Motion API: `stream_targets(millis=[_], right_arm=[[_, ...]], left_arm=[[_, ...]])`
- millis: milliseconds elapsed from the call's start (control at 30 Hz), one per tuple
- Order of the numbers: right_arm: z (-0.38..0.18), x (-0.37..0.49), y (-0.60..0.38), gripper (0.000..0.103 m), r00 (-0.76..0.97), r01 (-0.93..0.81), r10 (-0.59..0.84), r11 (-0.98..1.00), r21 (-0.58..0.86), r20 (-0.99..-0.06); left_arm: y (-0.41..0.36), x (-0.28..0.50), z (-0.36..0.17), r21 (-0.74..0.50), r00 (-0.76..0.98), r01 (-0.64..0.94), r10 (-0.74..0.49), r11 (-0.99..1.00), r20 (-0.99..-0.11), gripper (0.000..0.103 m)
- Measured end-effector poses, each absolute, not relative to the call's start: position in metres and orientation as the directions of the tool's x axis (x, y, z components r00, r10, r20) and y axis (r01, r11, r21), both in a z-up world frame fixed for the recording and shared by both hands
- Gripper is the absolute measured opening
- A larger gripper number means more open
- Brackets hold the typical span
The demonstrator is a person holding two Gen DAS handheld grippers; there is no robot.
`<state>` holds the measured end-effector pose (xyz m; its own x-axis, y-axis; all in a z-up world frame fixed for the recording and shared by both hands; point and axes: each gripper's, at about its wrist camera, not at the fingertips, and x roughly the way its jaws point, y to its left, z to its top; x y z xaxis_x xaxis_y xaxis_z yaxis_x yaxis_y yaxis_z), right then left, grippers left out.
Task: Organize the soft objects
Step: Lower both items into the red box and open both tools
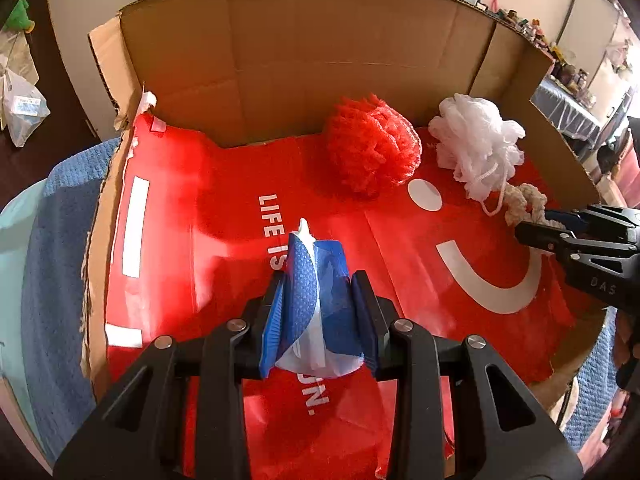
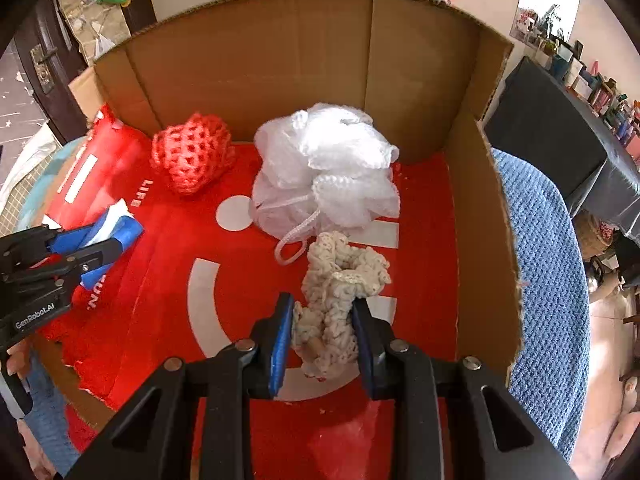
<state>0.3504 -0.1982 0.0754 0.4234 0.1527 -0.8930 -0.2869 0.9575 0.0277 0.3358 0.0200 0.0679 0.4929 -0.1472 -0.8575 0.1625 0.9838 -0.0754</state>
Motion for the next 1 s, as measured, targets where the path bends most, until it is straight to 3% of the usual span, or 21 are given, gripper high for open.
stream_targets(millis=[467,1000], right_arm=[[0.067,0.358,-0.189,0.032,0.399,-0.282,0.127,0.959,0.011,-0.908],[0.066,0.362,-0.182,0.034,0.394,-0.299,0.109,0.954,-0.015,-0.913]], left_arm=[[0.013,0.348,0.062,-0.037,0.488,0.162,-0.113,0.986,-0.865,0.034],[0.008,0.348,0.052,-0.023,0.475,0.155,-0.095,0.988,-0.875,0.047]])
